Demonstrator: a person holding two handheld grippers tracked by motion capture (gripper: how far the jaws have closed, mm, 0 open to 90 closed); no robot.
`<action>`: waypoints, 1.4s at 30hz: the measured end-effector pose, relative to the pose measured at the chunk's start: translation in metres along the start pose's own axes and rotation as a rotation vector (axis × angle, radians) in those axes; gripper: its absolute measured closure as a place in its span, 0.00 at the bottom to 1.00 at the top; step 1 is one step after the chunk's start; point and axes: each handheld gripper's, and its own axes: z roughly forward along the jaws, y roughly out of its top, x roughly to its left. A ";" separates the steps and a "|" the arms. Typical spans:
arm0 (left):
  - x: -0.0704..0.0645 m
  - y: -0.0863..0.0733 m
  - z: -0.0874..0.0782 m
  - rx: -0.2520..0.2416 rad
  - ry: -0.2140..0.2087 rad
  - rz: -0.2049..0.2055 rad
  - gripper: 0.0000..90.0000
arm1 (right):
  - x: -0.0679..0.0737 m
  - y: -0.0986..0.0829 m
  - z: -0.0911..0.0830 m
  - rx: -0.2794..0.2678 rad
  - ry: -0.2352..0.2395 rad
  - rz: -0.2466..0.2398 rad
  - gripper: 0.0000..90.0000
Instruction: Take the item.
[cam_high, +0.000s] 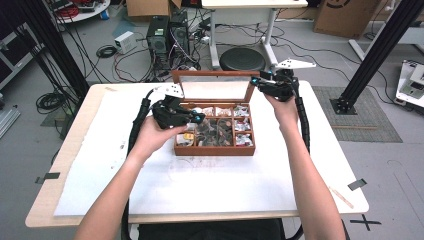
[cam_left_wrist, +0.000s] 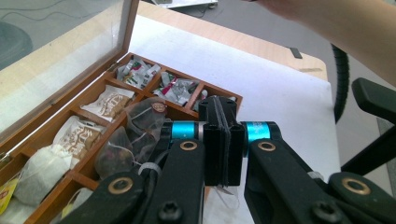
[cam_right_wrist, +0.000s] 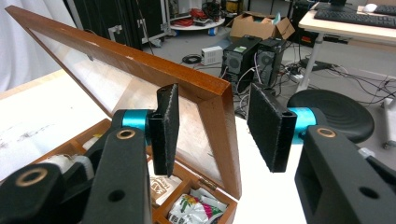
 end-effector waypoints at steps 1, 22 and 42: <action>-0.002 0.000 -0.003 0.001 0.000 0.002 0.99 | 0.000 0.000 0.000 0.000 0.000 0.001 0.61; -0.046 -0.028 -0.054 -0.058 -0.020 0.031 0.99 | 0.001 0.000 0.000 0.000 -0.003 -0.001 0.61; -0.066 -0.064 -0.054 -0.038 -0.056 0.019 0.99 | 0.002 -0.001 0.001 0.000 -0.006 -0.001 0.61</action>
